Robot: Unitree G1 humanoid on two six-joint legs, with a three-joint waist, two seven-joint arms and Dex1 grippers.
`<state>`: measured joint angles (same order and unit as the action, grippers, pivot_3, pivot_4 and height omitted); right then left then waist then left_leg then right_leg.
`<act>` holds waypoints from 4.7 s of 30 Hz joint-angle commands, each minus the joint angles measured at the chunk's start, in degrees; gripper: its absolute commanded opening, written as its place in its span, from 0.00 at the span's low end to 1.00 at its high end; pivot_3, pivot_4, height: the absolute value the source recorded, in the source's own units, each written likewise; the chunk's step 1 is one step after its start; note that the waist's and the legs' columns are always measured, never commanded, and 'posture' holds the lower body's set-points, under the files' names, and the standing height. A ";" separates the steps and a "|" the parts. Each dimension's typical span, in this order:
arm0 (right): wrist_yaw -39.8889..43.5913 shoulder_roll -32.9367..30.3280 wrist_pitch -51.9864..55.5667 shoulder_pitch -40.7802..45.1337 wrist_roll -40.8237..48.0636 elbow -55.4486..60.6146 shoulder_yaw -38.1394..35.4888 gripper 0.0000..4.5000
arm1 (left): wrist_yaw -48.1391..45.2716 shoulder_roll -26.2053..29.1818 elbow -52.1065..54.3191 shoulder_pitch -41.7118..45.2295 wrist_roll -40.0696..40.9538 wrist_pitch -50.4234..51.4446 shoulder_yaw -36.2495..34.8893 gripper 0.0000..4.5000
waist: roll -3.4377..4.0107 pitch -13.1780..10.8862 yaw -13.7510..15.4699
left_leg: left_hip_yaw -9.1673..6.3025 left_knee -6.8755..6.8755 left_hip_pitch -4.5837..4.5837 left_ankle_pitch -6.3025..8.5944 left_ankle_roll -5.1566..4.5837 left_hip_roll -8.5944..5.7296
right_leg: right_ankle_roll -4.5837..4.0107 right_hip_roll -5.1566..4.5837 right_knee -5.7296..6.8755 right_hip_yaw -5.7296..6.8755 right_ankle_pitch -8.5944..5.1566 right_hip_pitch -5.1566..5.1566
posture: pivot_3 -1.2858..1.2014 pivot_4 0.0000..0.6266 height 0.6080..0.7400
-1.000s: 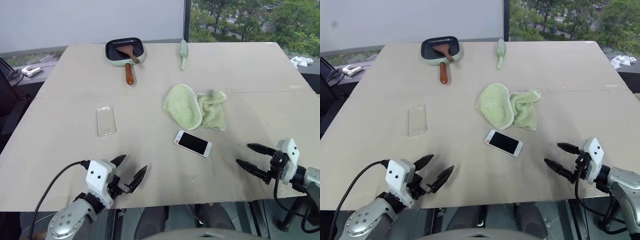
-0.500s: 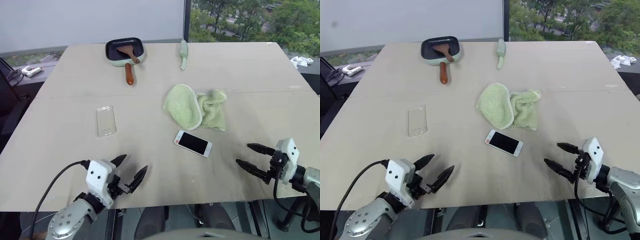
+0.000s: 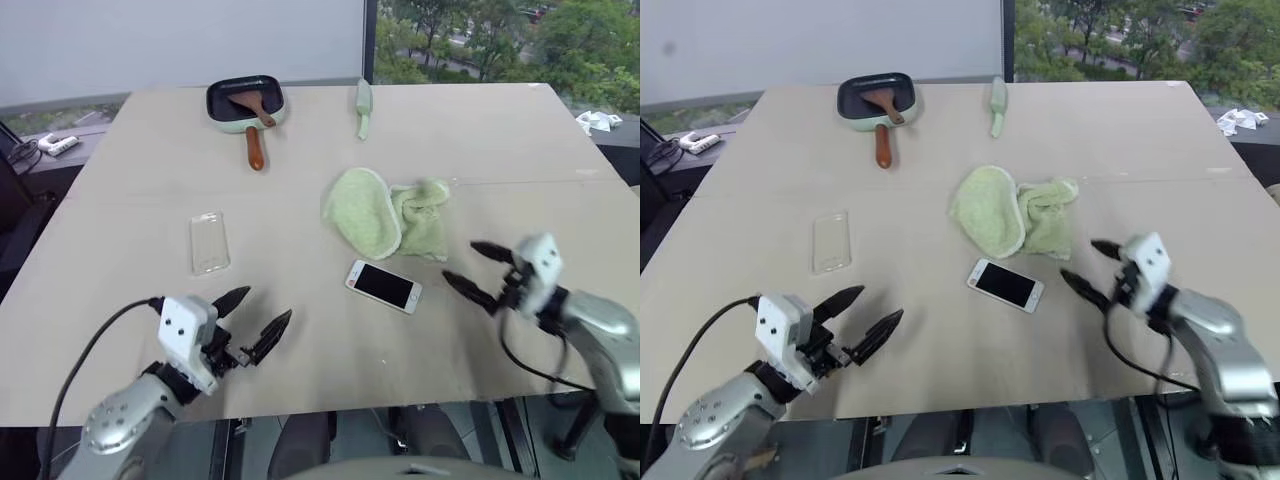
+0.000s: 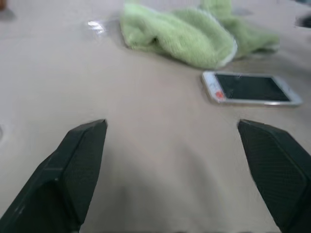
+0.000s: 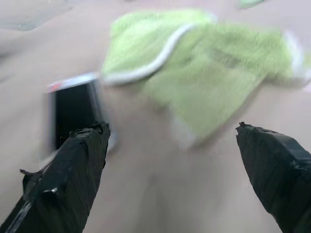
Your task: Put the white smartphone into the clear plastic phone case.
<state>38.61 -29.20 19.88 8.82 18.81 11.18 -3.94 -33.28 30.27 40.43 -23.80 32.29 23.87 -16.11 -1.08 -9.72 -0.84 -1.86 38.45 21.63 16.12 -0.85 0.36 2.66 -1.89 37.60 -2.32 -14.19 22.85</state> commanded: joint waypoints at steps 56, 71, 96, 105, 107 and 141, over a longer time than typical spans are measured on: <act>-33.99 0.29 -12.76 38.35 -9.41 -34.20 -14.35 0.99 | -10.35 14.42 -1.11 10.89 9.32 8.04 -6.20 1.00 | 0.37 -0.18 -1.33 | 0.06 -0.18 0.63 -0.04 0.06 -0.07 | 0.18 -0.04 0.25 -0.20 0.19 0.85 | 0.52 0.24 1.00; 9.27 -1.83 10.30 17.01 15.32 2.32 4.70 0.99 | -24.68 22.43 -30.86 12.59 -4.40 -7.95 -10.85 1.00 | 0.33 -0.21 -0.37 | -0.05 -0.18 0.52 -0.03 0.04 -0.05 | 0.02 -0.07 0.23 0.04 0.08 0.75 | 0.52 0.24 1.00; 15.69 -5.38 8.32 10.40 13.95 11.75 6.33 1.00 | -27.87 18.59 -60.30 36.85 -14.96 -8.26 6.49 0.09 | 0.28 -0.16 -0.08 | -0.10 -0.14 0.43 -0.03 0.05 -0.04 | 0.06 -0.06 0.44 0.10 0.10 0.74 | 0.52 0.24 1.00; 16.53 -4.62 6.60 11.11 13.30 10.74 6.96 1.00 | -22.53 17.69 -42.73 32.65 -8.91 5.05 2.80 0.04 | 0.27 -0.17 0.02 | -0.11 -0.12 0.54 -0.03 0.05 -0.05 | 0.07 -0.12 0.36 0.11 0.10 0.77 | 0.52 0.24 1.00; 16.72 -4.44 6.08 11.29 13.00 10.21 6.98 1.00 | -18.44 16.34 -38.63 33.08 -7.13 10.05 1.45 0.04 | 0.25 -0.19 0.11 | -0.12 -0.12 0.56 -0.03 0.05 -0.05 | 0.07 -0.15 0.36 0.12 0.10 0.77 | 0.52 0.24 1.00; 15.60 -2.92 3.33 11.46 10.52 8.59 7.12 1.00 | 37.83 -27.71 -21.04 62.84 -17.74 42.17 5.96 0.98 | -0.05 -0.14 0.11 | -0.24 0.11 0.81 -0.21 0.35 -0.21 | 0.24 -0.12 0.36 0.10 0.22 0.83 | 0.52 0.24 1.00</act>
<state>54.48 -32.22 24.32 19.88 29.37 18.66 4.01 10.88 0.26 15.14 38.17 11.53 69.64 -12.18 -1.13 -9.86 -0.72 -2.10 38.56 22.43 15.91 -0.49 0.15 2.90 -2.01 37.97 -2.23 -13.97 23.68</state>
